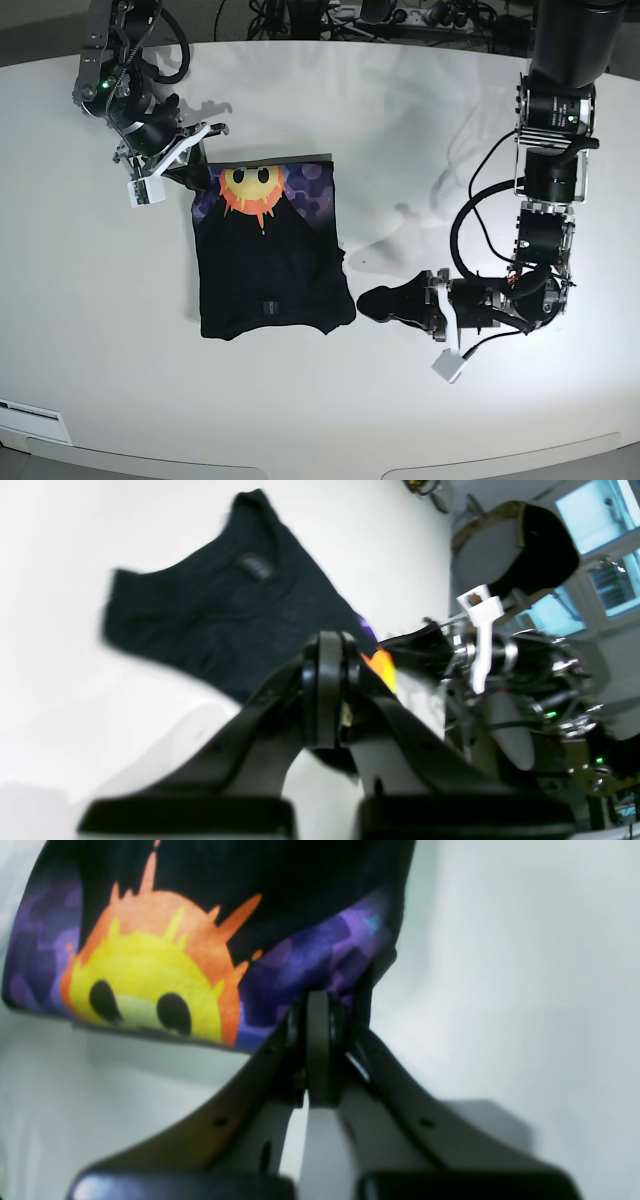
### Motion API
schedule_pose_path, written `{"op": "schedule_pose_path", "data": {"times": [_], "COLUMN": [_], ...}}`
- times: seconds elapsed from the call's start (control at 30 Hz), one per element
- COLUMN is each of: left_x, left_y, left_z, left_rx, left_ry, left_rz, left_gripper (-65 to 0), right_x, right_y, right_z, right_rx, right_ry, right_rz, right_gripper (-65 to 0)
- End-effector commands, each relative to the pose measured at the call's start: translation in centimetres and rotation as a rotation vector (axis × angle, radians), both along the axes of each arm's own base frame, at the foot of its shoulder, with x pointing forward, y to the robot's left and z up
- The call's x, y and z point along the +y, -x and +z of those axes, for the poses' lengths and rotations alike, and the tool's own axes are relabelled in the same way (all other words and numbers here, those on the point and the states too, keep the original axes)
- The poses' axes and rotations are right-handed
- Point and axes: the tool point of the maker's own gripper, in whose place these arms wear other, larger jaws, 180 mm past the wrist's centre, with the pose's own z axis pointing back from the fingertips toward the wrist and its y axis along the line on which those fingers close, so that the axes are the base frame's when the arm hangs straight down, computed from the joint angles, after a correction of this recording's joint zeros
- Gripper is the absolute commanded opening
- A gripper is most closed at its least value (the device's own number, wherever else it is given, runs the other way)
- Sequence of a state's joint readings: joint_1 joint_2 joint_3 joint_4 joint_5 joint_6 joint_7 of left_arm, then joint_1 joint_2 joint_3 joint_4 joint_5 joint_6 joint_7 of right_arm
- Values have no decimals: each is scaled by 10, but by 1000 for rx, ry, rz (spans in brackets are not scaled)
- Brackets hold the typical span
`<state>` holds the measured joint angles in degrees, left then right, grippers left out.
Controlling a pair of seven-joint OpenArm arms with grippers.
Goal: Fold the T-shirt properly
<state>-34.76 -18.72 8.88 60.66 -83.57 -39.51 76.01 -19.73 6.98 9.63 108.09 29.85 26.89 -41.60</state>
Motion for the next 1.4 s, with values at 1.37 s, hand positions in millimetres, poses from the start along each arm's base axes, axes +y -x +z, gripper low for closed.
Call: {"op": "schedule_pose_path", "data": {"times": [1.37], "left_x": [88], "left_y": [276], "left_z": [35], "left_rx": [-207], "left_ry": [-483], "left_rz": [-40], "left_gripper": [-650], "right_x": [-80], "right_y": [185], "right_z": [99], "right_rx": [228], "right_ry": [-8], "right_rz": [-57], "right_gripper": [-650]}}
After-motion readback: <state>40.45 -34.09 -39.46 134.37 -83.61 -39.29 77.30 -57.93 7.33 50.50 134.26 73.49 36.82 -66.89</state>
